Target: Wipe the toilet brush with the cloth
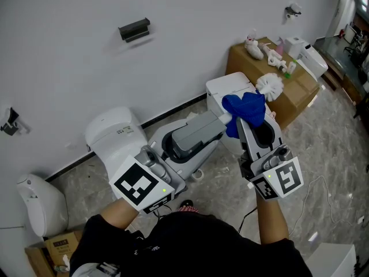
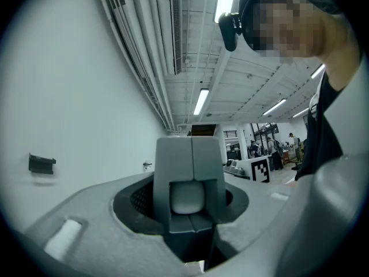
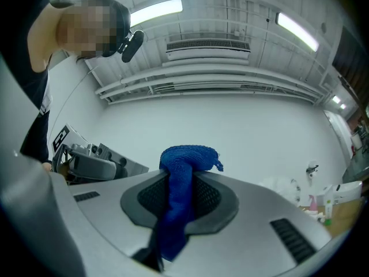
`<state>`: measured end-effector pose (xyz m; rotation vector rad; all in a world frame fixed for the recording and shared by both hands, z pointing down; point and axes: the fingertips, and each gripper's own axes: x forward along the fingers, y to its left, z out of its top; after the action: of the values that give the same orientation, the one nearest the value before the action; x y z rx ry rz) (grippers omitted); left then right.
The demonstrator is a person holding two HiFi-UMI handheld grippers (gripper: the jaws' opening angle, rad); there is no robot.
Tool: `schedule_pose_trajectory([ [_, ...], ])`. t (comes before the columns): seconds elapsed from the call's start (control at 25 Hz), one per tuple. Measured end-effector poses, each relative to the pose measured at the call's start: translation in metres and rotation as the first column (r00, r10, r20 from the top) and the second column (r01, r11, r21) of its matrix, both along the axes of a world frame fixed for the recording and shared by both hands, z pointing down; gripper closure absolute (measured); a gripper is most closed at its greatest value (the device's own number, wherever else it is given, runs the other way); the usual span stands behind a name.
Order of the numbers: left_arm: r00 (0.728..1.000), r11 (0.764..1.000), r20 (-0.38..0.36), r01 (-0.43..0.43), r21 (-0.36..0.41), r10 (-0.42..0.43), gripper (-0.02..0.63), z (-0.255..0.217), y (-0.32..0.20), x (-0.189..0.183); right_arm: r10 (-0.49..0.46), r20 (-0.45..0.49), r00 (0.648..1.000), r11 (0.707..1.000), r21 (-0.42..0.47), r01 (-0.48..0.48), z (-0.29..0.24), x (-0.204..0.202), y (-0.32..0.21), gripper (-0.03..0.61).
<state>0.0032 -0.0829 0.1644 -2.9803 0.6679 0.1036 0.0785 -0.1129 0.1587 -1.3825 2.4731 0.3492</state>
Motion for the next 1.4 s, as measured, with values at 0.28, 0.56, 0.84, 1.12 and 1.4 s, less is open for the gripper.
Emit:
schedule_pose_trajectory([
  [0.28, 1.000, 1.000, -0.005, -0.001, 0.007, 0.001, 0.434, -0.003, 0.005, -0.004, 0.019, -0.004, 1.000, 1.000, 0.002, -0.019, -0.002, 0.003, 0.001, 0.502],
  [0.56, 1.000, 1.000, -0.009, -0.002, 0.009, 0.002, 0.434, -0.004, 0.007, -0.006, 0.034, -0.006, 0.999, 0.999, 0.002, -0.034, -0.002, 0.005, 0.000, 0.502],
  [0.84, 1.000, 1.000, -0.010, -0.001, 0.012, 0.001, 0.434, -0.004, 0.009, -0.007, 0.052, 0.000, 0.999, 0.999, -0.002, -0.052, -0.002, 0.011, -0.004, 0.502],
  [1.12, 1.000, 1.000, -0.010, -0.001, 0.012, 0.001, 0.434, -0.006, 0.009, -0.007, 0.068, -0.003, 0.998, 0.998, -0.008, -0.068, -0.001, 0.019, -0.008, 0.502],
  [1.4, 1.000, 1.000, -0.012, 0.003, 0.015, -0.003, 0.433, -0.007, 0.011, -0.007, 0.077, -0.004, 0.997, 0.997, -0.008, -0.077, -0.001, 0.023, -0.010, 0.502],
])
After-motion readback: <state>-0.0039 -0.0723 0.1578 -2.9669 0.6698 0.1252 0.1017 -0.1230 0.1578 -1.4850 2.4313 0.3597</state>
